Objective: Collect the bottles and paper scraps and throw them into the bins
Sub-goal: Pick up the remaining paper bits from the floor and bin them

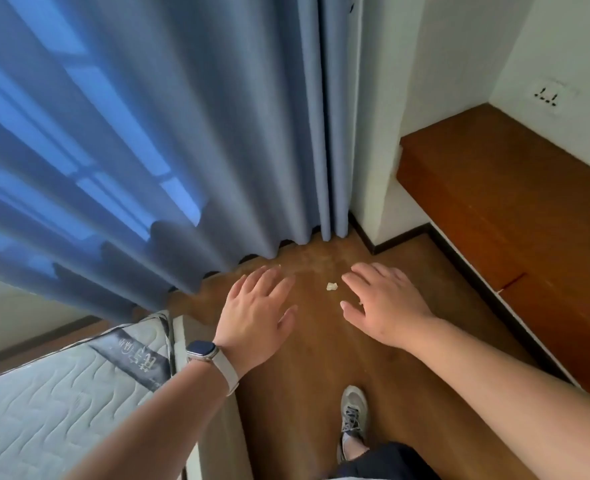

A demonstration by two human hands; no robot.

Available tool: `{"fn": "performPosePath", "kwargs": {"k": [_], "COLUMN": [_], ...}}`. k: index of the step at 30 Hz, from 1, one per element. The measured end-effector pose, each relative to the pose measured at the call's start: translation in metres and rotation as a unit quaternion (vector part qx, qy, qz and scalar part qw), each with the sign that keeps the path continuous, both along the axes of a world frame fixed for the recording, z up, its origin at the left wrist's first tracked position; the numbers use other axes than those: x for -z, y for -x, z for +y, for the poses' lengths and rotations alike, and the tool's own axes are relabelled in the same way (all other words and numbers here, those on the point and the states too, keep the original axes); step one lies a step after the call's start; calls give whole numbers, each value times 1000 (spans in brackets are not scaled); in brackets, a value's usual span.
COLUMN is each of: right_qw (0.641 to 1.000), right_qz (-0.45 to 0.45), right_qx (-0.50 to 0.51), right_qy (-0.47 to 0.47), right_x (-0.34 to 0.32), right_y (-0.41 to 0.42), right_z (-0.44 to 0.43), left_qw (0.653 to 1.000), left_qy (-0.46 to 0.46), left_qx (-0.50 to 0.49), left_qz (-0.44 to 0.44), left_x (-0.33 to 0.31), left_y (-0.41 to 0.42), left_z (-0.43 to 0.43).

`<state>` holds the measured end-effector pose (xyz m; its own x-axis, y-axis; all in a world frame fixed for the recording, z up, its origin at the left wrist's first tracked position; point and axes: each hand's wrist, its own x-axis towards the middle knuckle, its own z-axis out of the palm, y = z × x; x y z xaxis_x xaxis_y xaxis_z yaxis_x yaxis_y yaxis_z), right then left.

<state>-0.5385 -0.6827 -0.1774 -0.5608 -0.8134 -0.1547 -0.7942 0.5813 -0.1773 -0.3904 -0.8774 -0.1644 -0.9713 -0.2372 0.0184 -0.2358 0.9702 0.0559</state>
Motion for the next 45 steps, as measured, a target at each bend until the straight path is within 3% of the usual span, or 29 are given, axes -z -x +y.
{"fn": "performPosePath", "kwargs": {"k": [15,21,29,35,41,45], "right_qw": [997,991,975,966,956,950], "right_qz": [5,-6,-45,-83,-118,-122], "right_qx": [78,120,196,230,249,266], "right_qy": [-13,-62,-90,-83,-105,-105], "right_x": [1,21,57,143,311,439], "right_y": [130,158,207,247,258,265], "right_z": [-16,-29,-79,-121,-143,-139], "left_qw": [994,986,971,961,955,950], "left_qy": [25,-7,-60,-89,-129,-136], "left_qx": [104,150,226,258,206,194], "left_qz": [-22,-75,-56,-42,-169,-202], "left_x": [9,36,101,202,364,489], "left_y": [166,225,314,376,400,405], "left_z": [-41,-62,-125,-173,-197,-200]}}
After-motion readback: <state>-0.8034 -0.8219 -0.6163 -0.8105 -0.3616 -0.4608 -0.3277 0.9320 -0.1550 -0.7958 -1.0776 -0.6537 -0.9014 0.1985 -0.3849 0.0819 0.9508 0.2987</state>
